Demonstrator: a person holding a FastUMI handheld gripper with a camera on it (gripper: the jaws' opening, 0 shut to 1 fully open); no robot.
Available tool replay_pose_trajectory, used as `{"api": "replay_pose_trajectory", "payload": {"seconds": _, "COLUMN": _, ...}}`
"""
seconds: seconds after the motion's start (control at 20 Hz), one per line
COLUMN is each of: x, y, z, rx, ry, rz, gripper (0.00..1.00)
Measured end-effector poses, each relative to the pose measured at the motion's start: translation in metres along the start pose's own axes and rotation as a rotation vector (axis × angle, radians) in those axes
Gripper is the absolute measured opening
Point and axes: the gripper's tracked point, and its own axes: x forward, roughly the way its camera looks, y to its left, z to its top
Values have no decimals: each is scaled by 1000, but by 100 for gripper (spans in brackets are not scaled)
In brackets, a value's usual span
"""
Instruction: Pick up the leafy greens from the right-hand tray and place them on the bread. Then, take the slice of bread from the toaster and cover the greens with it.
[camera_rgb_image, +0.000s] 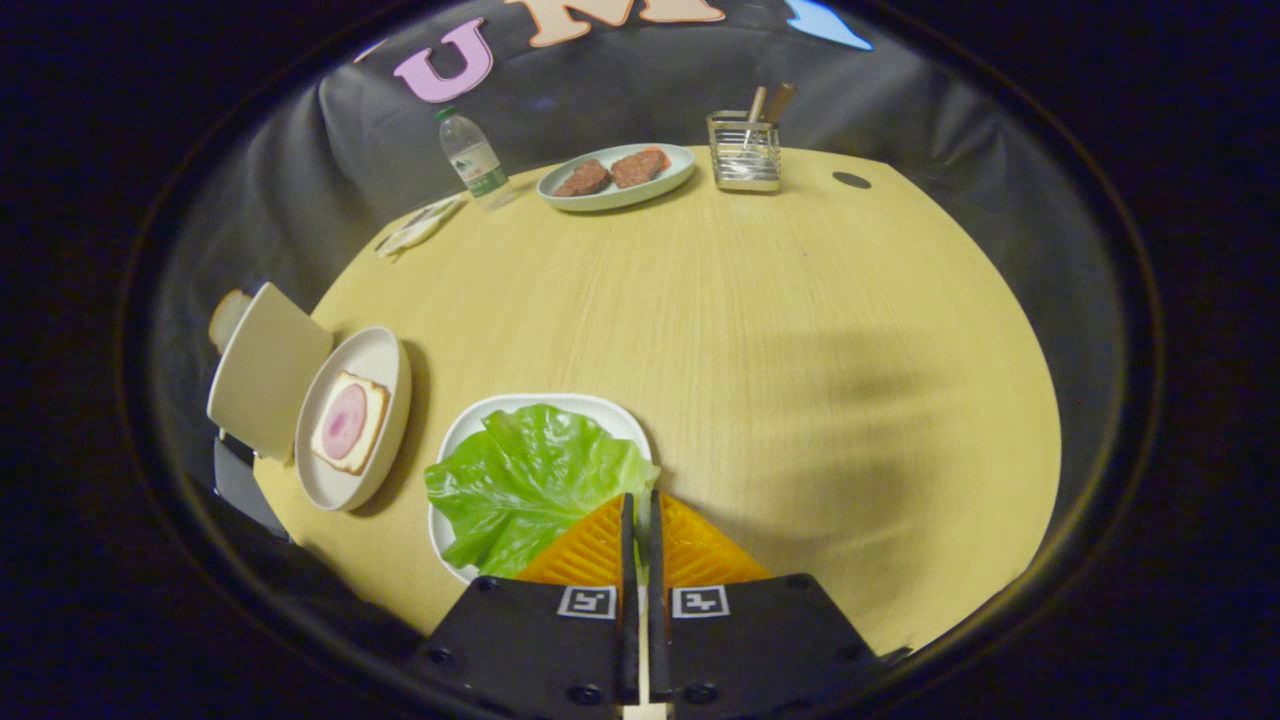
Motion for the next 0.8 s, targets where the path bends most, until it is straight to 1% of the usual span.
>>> {"api": "replay_pose_trajectory", "payload": {"seconds": 0.15, "x": -5, "y": -6, "z": 3, "rx": -39, "ry": -5, "rz": -61, "gripper": 3}}
{"api": "replay_pose_trajectory", "payload": {"seconds": 0.5, "x": -22, "y": -13, "z": 17, "rx": -61, "ry": -28, "rz": -154, "gripper": 4}}
{"api": "replay_pose_trajectory", "payload": {"seconds": 0.8, "x": -33, "y": -26, "z": 24, "rx": -175, "ry": -36, "rz": -278, "gripper": 4}}
